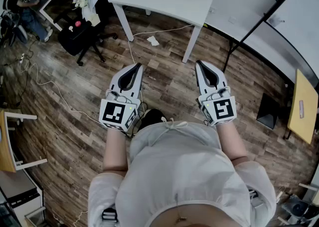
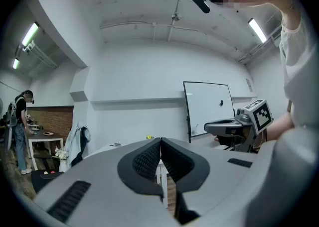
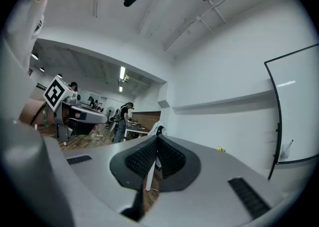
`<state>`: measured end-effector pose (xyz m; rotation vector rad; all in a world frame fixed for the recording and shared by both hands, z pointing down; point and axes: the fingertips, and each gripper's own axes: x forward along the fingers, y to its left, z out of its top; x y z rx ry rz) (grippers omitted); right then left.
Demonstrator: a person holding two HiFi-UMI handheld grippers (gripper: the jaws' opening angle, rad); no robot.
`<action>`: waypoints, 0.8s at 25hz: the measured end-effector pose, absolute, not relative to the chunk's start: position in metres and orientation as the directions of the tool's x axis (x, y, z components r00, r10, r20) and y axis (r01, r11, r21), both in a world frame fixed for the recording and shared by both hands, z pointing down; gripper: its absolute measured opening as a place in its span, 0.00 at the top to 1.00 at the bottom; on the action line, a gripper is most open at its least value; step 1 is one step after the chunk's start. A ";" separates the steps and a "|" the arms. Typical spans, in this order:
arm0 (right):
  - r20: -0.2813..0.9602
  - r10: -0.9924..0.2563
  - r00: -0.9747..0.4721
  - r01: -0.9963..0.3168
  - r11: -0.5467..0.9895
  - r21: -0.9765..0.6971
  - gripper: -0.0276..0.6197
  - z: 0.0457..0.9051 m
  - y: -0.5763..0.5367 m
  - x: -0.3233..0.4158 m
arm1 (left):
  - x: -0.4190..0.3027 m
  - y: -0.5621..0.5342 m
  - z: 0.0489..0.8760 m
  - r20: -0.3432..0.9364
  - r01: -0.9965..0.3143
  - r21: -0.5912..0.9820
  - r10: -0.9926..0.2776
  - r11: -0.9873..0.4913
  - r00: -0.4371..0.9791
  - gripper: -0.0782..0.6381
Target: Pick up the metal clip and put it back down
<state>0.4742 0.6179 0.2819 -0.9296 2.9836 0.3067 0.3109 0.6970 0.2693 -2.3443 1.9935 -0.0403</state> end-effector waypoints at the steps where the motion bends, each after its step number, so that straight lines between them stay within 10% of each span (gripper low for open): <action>1: -0.060 -0.565 -0.823 -0.566 0.805 0.178 0.95 0.283 0.617 0.474 | 0.310 0.696 0.269 -0.021 -0.985 -0.066 -0.987 -0.158 0.160 0.87; 18: -0.045 -0.577 -0.816 -0.578 0.811 0.086 0.95 0.298 0.586 0.472 | 0.304 0.666 0.280 0.044 -0.988 -0.066 -0.990 -0.136 0.134 0.86; 19: -0.050 -0.574 -0.817 -0.577 0.813 0.077 0.90 0.298 0.582 0.470 | 0.304 0.662 0.280 0.049 -0.988 -0.068 -0.990 -0.138 0.135 0.86; 20: -0.053 -0.569 -0.821 -0.571 0.818 0.070 0.63 0.298 0.578 0.467 | 0.304 0.659 0.281 0.055 -0.988 -0.070 -0.989 -0.139 0.135 0.86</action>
